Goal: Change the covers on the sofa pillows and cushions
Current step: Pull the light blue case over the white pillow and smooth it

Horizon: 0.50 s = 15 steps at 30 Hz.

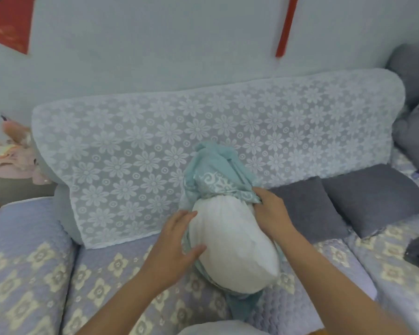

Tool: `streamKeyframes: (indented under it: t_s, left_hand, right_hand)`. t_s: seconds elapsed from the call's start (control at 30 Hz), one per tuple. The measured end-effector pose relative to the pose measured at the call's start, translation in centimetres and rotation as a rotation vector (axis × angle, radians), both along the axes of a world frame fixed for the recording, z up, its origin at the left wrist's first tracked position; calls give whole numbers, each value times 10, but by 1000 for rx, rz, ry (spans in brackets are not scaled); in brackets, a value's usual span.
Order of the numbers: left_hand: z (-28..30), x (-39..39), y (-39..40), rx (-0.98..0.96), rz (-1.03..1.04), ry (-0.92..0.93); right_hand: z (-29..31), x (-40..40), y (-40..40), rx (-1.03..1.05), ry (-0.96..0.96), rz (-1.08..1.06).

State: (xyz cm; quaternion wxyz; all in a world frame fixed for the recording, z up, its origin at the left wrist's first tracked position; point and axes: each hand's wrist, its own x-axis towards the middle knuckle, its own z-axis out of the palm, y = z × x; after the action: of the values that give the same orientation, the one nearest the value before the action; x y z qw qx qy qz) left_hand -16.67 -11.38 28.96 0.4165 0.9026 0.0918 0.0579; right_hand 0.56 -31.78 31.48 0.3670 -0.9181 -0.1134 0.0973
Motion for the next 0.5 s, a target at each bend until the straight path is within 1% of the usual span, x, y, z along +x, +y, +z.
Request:
streamKeyframes:
  t_s: [0.03, 0.07, 0.17, 0.23, 0.33, 0.4, 0.43, 0.47, 0.5]
  left_hand:
    - [-7, 1, 7, 41, -21, 17]
    - [-8, 6, 11, 69, -35, -7]
    - [5, 27, 18, 185, -84, -129]
    - [14, 28, 14, 297, -129, -270]
    - [43, 10, -3, 374, -148, -554]
    - [73, -2, -10, 424, -147, -676]
    - [85, -8, -9, 433, -138, -698]
    - [92, -12, -7, 429, -120, -698]
    - [91, -15, -4, 429, -102, -679]
  right_hand:
    - [8, 3, 5, 12, -18, 58]
    - [18, 4, 12, 40, -42, 117]
    - [50, -4, 33, 118, -59, 277]
    - [70, -14, 42, 196, 25, 343]
    - [101, -38, 49, 389, 207, 409]
    - [110, -50, 55, 426, 264, 478]
    - [111, -52, 59, 417, 240, 486]
    - [109, -53, 62, 409, 158, 481]
    - [102, -50, 64, 378, 3, 472]
